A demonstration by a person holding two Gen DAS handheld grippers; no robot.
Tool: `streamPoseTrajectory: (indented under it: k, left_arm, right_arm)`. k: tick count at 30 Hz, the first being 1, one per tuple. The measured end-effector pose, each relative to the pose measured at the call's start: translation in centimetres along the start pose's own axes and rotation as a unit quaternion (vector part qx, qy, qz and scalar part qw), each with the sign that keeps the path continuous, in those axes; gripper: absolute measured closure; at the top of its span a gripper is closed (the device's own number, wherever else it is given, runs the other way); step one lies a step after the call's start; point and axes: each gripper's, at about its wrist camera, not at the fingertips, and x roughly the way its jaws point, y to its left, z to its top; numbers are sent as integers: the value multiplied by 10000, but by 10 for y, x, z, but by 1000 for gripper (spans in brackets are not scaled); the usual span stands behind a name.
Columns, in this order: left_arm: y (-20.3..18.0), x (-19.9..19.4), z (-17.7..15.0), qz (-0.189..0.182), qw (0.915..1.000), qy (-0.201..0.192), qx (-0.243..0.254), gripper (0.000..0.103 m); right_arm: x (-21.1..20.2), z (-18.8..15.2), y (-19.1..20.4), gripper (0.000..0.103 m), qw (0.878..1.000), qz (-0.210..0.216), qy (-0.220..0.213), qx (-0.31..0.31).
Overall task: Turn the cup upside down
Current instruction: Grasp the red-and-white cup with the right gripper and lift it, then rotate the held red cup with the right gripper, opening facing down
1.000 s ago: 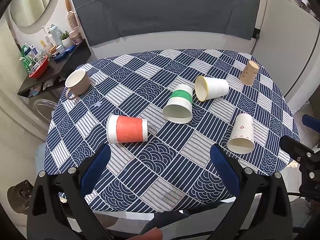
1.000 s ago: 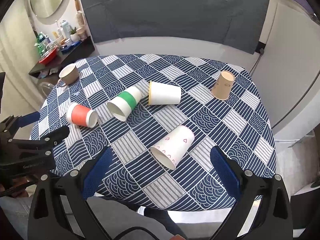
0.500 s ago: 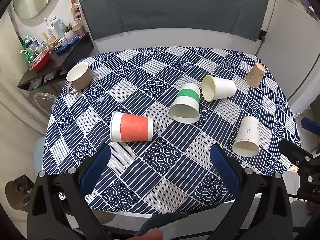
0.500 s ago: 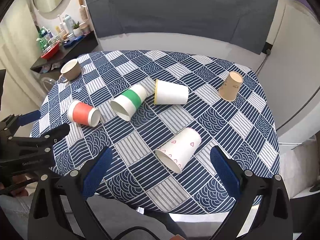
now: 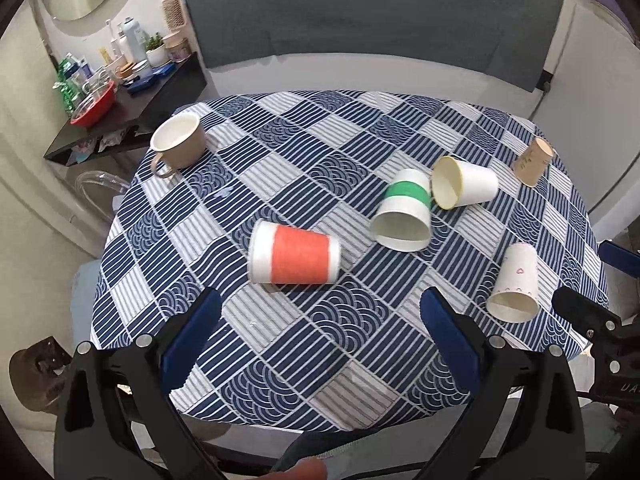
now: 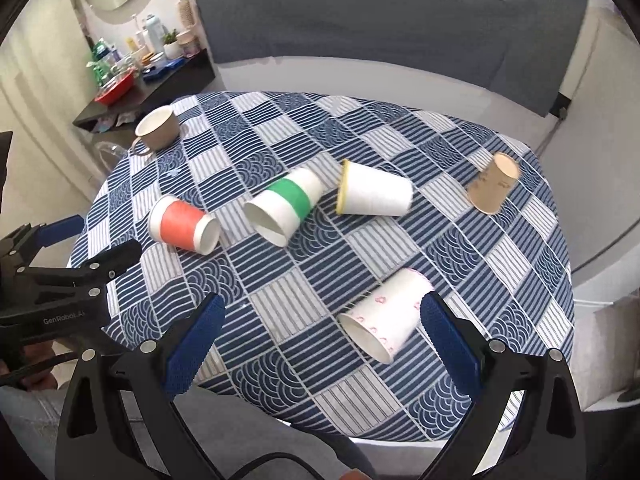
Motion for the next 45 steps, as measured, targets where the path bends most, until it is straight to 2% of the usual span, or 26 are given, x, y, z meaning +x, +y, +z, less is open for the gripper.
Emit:
streamPoseTrajectory:
  k: [4, 7, 9, 13, 14, 16, 19, 23, 29, 31, 32, 33, 34, 40, 45]
  left_arm:
    - [20, 2, -3, 105, 9997, 82, -227, 6]
    - [36, 3, -8, 197, 9988, 146, -426, 6]
    - [49, 4, -12, 249, 9979, 207, -559, 6]
    - [71, 2, -22, 401, 9958, 285, -768, 6]
    - [75, 1, -24, 435, 9954, 299, -805, 6]
    - [87, -1, -30, 519, 9940, 338, -900, 6]
    - [105, -5, -38, 751, 9906, 383, -1078, 6]
    - [130, -6, -48, 1051, 9844, 513, -1313, 6]
    - [160, 0, -62, 1267, 9754, 803, -1616, 6]
    - [167, 2, -66, 1290, 9736, 895, -1660, 6]
    - [169, 3, -67, 1310, 9729, 935, -1663, 6]
    - [170, 3, -67, 1319, 9726, 948, -1665, 6]
    - [172, 4, -68, 1316, 9724, 967, -1667, 6]
    - [172, 17, -65, 1083, 9753, 1101, -1581, 6]
    - [159, 25, -57, 854, 9808, 1158, -1319, 6]
  right_arm:
    - [10, 7, 17, 9, 9995, 177, 95, -230]
    - [20, 14, 35, 9, 9968, 545, 200, -543]
    - [29, 19, 53, 9, 9914, 877, 255, -938]
    - [48, 25, 89, 9, 9775, 1071, 91, -1817]
    - [59, 27, 100, 9, 9707, 1271, 193, -2029]
    - [76, 30, 114, 9, 9631, 1394, 266, -2285]
    - [109, 33, 140, 9, 9542, 1172, 233, -2743]
    - [147, 37, 157, 9, 9474, 1252, 463, -2907]
    - [177, 37, 179, 10, 9251, 1252, 113, -3582]
    - [186, 37, 183, 11, 9197, 1107, 69, -3767]
    - [187, 36, 185, 14, 9168, 1115, 35, -3834]
    - [187, 36, 185, 30, 9153, 1133, 15, -3864]
    - [188, 37, 185, 34, 9150, 1177, 37, -3858]
    - [186, 35, 180, 36, 9210, 1153, 45, -3720]
    - [177, 19, 168, 36, 9292, 1067, 115, -3537]
